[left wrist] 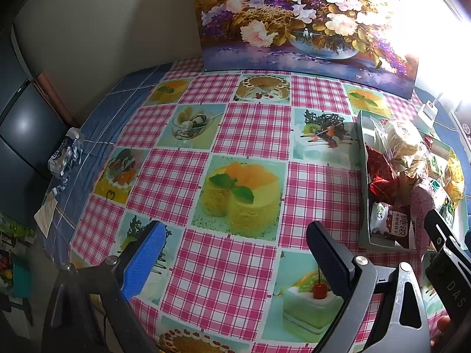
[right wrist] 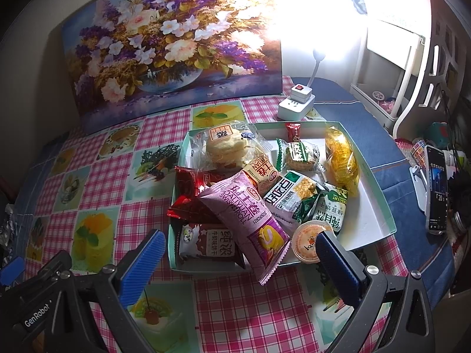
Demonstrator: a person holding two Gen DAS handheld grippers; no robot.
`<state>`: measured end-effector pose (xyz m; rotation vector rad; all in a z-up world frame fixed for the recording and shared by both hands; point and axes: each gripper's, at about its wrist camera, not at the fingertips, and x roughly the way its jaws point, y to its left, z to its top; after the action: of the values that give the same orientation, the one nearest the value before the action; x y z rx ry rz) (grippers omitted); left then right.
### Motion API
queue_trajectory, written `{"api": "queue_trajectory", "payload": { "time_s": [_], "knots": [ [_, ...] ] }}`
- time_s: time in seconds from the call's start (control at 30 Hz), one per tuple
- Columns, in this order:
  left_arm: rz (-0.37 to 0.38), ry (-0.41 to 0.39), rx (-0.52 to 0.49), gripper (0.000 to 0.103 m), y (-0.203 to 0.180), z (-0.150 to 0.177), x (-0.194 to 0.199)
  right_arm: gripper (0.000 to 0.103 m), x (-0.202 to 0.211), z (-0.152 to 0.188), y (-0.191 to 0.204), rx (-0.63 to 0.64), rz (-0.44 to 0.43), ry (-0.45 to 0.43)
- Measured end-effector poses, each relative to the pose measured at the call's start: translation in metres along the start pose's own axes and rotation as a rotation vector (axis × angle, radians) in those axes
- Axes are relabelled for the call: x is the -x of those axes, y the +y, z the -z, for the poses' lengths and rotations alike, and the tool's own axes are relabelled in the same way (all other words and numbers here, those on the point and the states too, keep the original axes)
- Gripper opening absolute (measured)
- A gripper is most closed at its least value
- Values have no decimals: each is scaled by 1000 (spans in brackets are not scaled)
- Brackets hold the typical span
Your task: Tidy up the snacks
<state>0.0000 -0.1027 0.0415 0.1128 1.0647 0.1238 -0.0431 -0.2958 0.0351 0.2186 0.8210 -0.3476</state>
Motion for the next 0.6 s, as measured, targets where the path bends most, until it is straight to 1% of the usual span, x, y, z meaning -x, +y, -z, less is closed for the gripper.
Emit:
{"api": "queue_trajectory", "payload": {
  "time_s": [0.6],
  "knots": [
    [-2,2,11,96,2,1,0,103,0,0,1,2,0,3]
  ]
}}
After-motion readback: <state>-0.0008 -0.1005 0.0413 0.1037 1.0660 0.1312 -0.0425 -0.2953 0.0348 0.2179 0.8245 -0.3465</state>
